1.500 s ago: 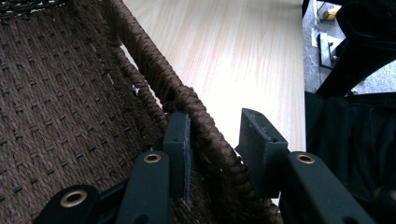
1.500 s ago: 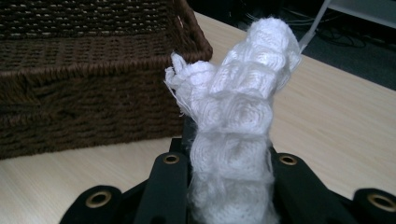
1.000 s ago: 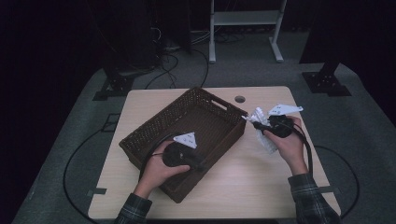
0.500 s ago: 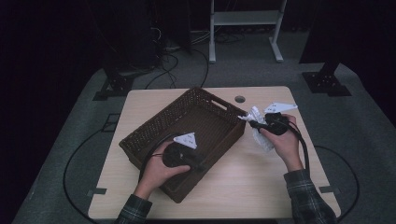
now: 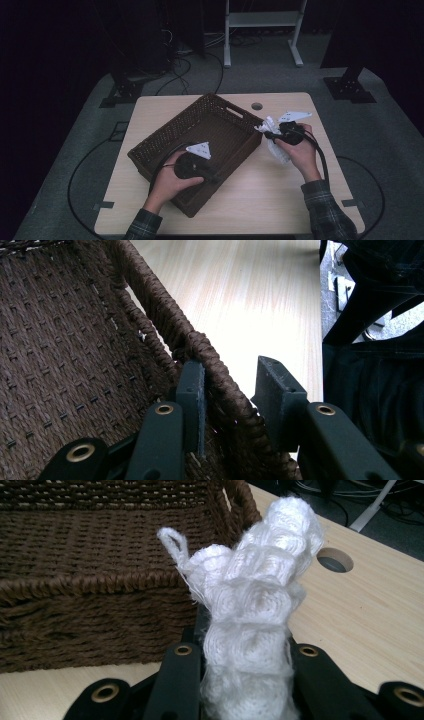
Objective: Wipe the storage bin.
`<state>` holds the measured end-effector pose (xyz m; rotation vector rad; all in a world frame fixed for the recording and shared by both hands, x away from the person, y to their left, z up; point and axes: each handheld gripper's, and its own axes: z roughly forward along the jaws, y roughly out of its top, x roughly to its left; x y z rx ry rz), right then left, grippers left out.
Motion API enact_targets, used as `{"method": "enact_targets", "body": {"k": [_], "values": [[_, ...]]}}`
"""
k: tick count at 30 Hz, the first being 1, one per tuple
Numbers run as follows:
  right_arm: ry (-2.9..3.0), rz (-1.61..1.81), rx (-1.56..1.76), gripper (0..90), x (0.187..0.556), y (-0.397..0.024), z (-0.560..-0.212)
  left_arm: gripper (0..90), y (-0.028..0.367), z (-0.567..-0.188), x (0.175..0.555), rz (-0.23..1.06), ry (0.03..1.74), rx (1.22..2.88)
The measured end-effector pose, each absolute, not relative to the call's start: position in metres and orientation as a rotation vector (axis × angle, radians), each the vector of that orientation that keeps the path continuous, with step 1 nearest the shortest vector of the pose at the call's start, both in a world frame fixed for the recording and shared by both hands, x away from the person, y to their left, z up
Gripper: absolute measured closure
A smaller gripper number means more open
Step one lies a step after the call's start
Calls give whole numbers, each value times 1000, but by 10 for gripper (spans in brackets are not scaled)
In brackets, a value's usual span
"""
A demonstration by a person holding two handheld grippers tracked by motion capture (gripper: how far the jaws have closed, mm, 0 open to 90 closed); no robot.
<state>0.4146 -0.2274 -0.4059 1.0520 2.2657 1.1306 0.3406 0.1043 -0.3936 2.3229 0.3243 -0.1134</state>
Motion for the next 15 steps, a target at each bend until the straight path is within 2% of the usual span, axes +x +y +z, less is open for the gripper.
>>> {"method": "enact_targets", "body": {"k": [15], "values": [[2280,1119,1075,749,418,-226,-415,647,104,-393,340,-100,315,2328]]}}
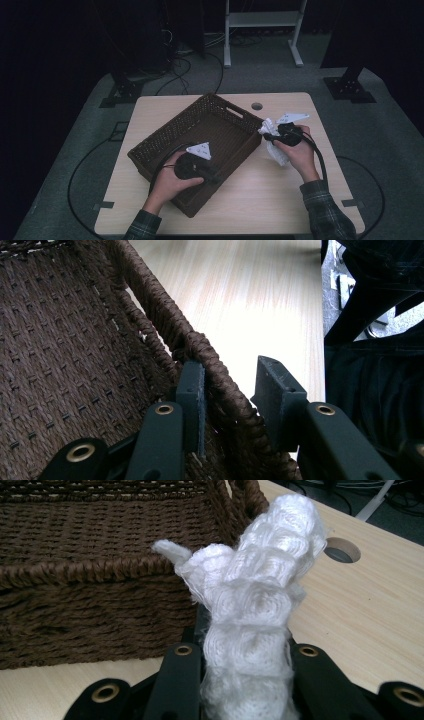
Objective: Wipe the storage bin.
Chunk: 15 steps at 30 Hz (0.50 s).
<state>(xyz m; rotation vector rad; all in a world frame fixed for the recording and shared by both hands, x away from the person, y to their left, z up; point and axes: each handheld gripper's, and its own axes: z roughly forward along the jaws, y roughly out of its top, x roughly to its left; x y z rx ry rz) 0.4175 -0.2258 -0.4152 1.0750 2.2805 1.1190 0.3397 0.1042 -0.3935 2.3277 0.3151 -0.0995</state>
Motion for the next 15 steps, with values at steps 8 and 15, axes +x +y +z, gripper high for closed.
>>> {"method": "enact_targets", "body": {"k": [8,15], "values": [[2302,1086,1079,749,420,-223,-424,647,104,-393,339,-92,313,2327],[2303,1084,1077,750,421,-223,-426,647,104,-393,339,-93,313,2328]]}}
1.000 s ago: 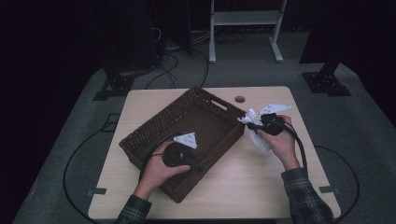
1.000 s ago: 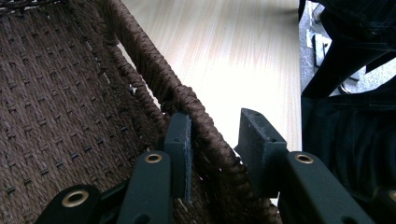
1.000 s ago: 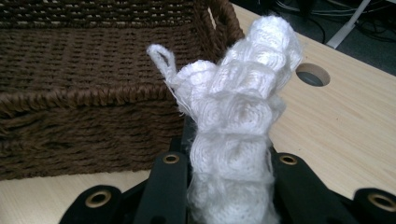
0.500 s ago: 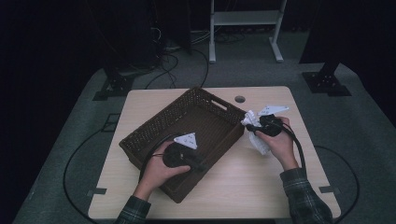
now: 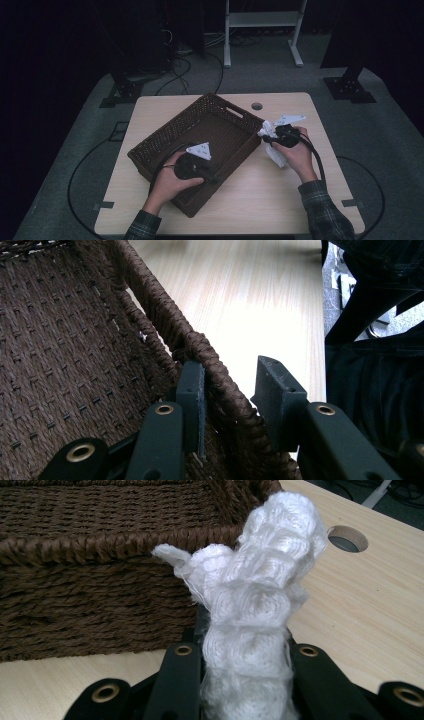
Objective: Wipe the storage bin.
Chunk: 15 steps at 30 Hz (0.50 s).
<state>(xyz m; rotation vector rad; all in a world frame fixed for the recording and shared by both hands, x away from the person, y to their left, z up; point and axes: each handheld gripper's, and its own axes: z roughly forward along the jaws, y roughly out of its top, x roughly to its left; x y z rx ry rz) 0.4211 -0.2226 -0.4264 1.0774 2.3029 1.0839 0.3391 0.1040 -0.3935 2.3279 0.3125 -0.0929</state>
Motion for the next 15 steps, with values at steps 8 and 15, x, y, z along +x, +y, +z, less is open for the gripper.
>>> {"method": "enact_targets", "body": {"k": [8,15], "values": [[2315,1066,1091,750,423,-221,-432,647,104,-393,339,-92,313,2328],[2330,1049,1088,750,425,-220,-437,647,104,-394,339,-94,312,2329]]}}
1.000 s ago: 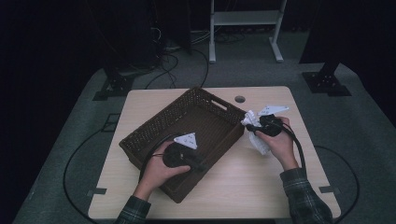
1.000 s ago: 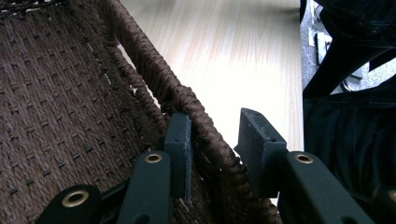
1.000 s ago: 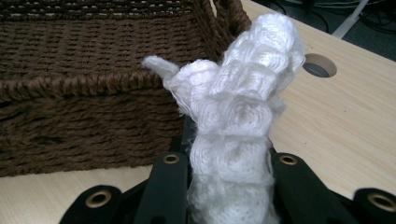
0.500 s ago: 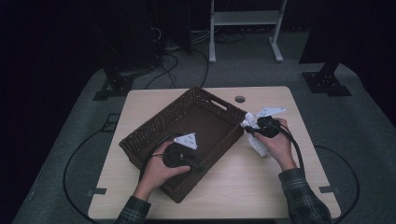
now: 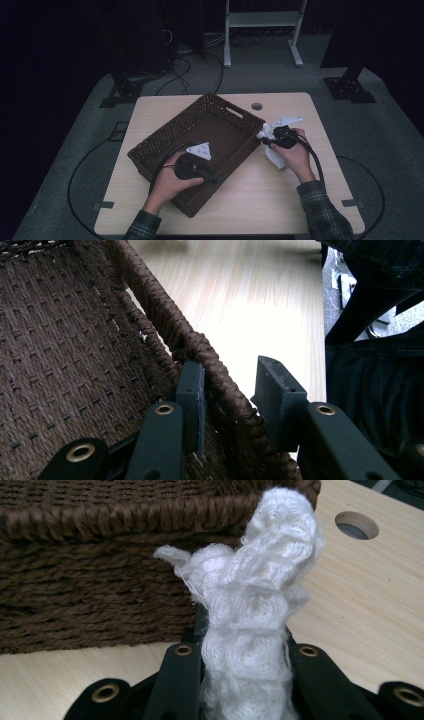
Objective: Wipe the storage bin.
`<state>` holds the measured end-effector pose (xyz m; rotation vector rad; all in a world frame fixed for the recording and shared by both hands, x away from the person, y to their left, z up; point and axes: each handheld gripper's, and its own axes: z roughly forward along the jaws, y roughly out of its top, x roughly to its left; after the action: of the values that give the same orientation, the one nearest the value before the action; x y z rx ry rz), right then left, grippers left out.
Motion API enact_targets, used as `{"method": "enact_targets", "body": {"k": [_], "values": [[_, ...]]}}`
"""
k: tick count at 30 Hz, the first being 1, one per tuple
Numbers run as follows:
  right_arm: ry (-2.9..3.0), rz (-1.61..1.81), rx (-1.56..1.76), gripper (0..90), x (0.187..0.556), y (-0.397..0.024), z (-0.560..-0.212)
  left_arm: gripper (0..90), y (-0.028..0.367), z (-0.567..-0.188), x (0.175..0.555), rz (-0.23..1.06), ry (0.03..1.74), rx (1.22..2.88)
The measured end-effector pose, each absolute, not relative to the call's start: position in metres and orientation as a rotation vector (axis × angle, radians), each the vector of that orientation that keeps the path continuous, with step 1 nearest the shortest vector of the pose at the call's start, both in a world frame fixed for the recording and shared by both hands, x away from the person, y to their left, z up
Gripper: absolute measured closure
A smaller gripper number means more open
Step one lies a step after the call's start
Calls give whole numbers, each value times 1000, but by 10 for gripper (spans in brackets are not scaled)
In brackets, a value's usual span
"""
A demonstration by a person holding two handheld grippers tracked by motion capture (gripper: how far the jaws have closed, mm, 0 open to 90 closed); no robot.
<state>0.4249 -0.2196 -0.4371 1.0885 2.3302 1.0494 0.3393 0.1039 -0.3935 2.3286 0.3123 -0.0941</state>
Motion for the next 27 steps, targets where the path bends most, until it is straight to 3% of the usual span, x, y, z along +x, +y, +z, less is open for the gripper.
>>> {"method": "enact_targets", "body": {"k": [27], "values": [[2422,956,1143,749,435,-216,-475,646,104,-394,339,-94,312,2328]]}}
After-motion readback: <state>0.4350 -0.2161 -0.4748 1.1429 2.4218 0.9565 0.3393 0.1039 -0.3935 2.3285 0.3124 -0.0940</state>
